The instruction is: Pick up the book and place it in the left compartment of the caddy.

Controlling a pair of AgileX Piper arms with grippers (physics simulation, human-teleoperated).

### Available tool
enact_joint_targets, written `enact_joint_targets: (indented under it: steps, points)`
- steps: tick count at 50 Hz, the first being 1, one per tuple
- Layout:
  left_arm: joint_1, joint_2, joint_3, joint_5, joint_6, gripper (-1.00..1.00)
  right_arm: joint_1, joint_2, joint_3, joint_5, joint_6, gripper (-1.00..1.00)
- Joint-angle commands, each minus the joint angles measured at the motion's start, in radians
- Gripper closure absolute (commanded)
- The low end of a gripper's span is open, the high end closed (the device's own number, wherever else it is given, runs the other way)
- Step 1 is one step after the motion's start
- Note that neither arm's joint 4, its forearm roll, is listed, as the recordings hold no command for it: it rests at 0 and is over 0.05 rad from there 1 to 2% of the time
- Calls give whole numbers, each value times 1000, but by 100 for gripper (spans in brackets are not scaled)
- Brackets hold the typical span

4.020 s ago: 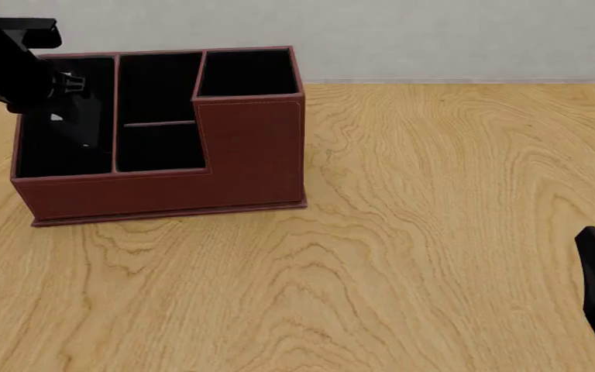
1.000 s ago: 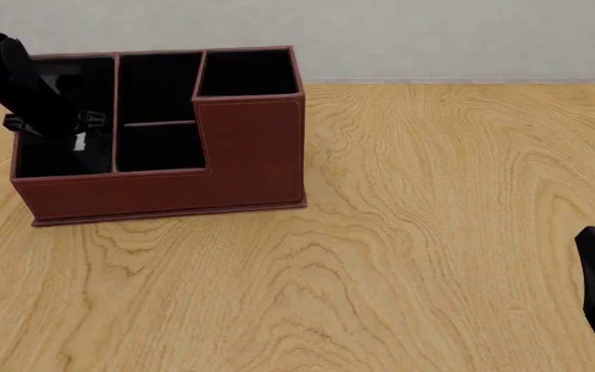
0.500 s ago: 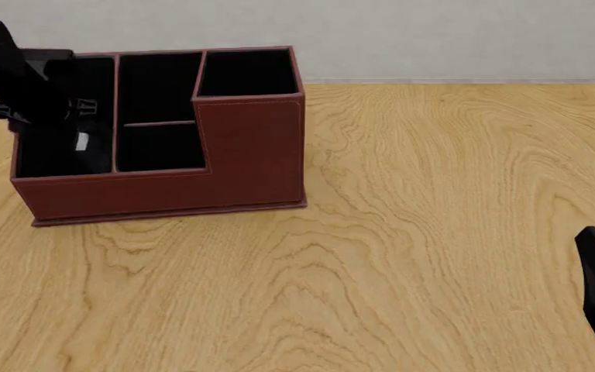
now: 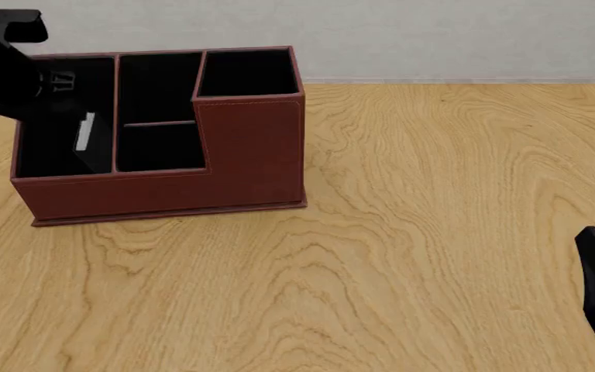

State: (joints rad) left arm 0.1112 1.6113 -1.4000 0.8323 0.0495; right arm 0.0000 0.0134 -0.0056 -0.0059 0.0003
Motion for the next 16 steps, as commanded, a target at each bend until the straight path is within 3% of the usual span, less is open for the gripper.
enact_joint_targets:
  steps: [1, 16]
  points:
    - [-35, -147, 80, 37, -46, -100, 0, -4, 2, 2, 0, -100]
    - [-106, -387, 219, 99, -153, -100, 0, -4, 2, 2, 0, -100]
